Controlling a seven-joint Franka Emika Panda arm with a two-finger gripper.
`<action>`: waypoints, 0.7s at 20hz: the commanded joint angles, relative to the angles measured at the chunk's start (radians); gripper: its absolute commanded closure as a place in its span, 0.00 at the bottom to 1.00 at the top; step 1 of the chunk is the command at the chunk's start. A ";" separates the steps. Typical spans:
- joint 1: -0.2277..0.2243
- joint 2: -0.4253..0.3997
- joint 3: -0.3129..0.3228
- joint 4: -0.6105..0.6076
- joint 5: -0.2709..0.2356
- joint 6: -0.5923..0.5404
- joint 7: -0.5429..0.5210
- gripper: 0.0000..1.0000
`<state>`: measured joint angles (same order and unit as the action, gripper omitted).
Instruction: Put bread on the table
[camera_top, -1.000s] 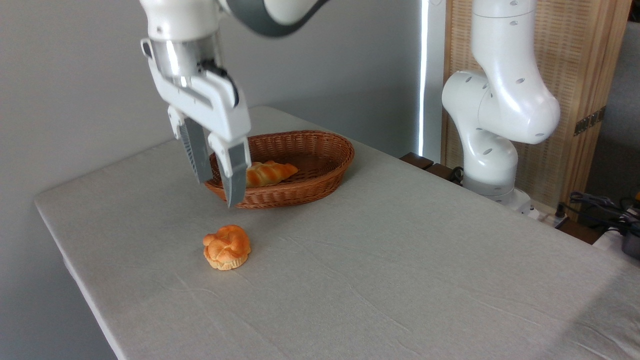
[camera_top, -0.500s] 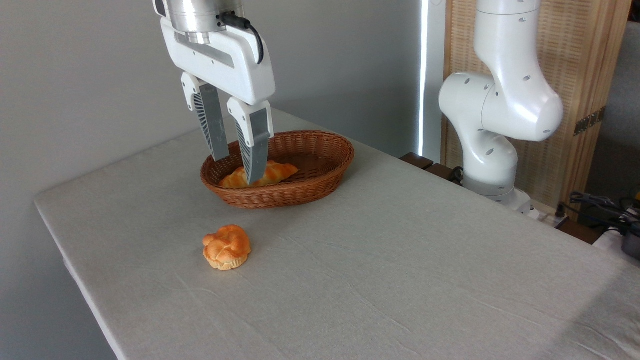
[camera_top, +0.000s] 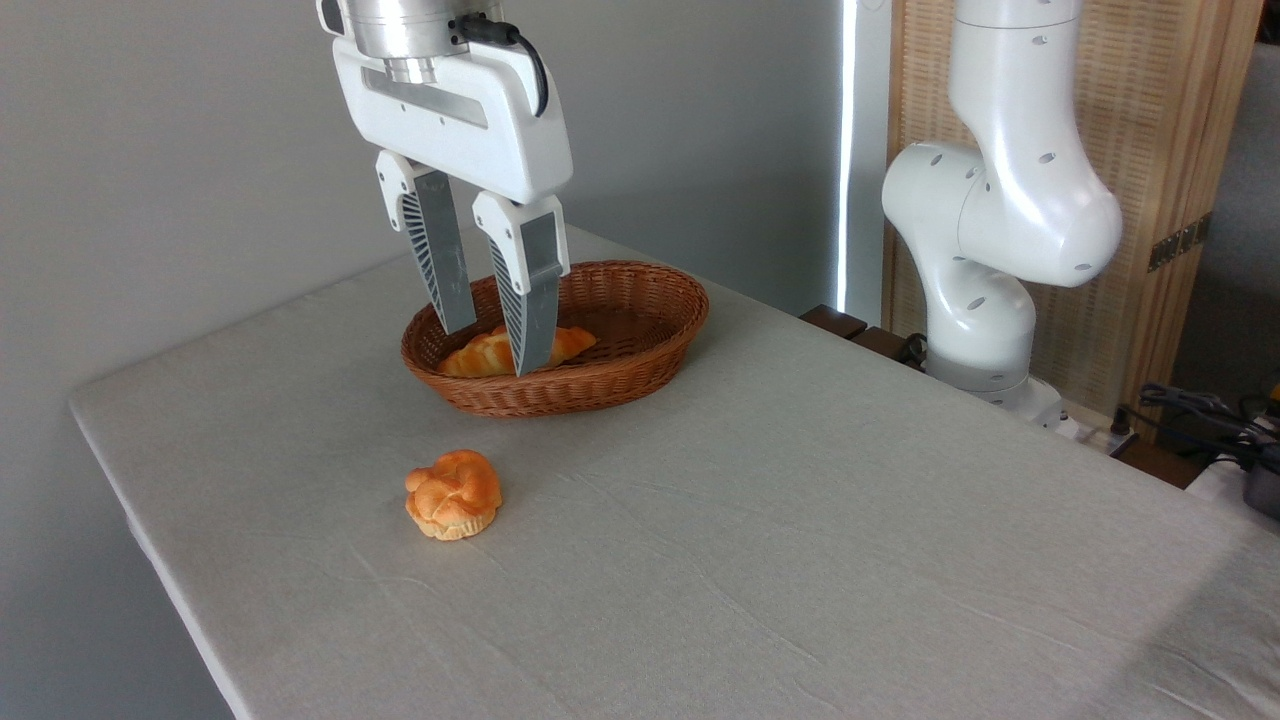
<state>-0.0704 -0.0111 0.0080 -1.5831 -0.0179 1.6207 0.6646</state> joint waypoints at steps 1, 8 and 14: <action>-0.022 -0.003 0.020 0.005 0.010 -0.022 0.020 0.00; -0.022 0.002 0.018 0.005 0.015 -0.022 0.035 0.00; -0.022 0.002 0.020 0.006 0.012 -0.022 0.036 0.00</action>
<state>-0.0807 -0.0092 0.0129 -1.5845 -0.0171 1.6201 0.6789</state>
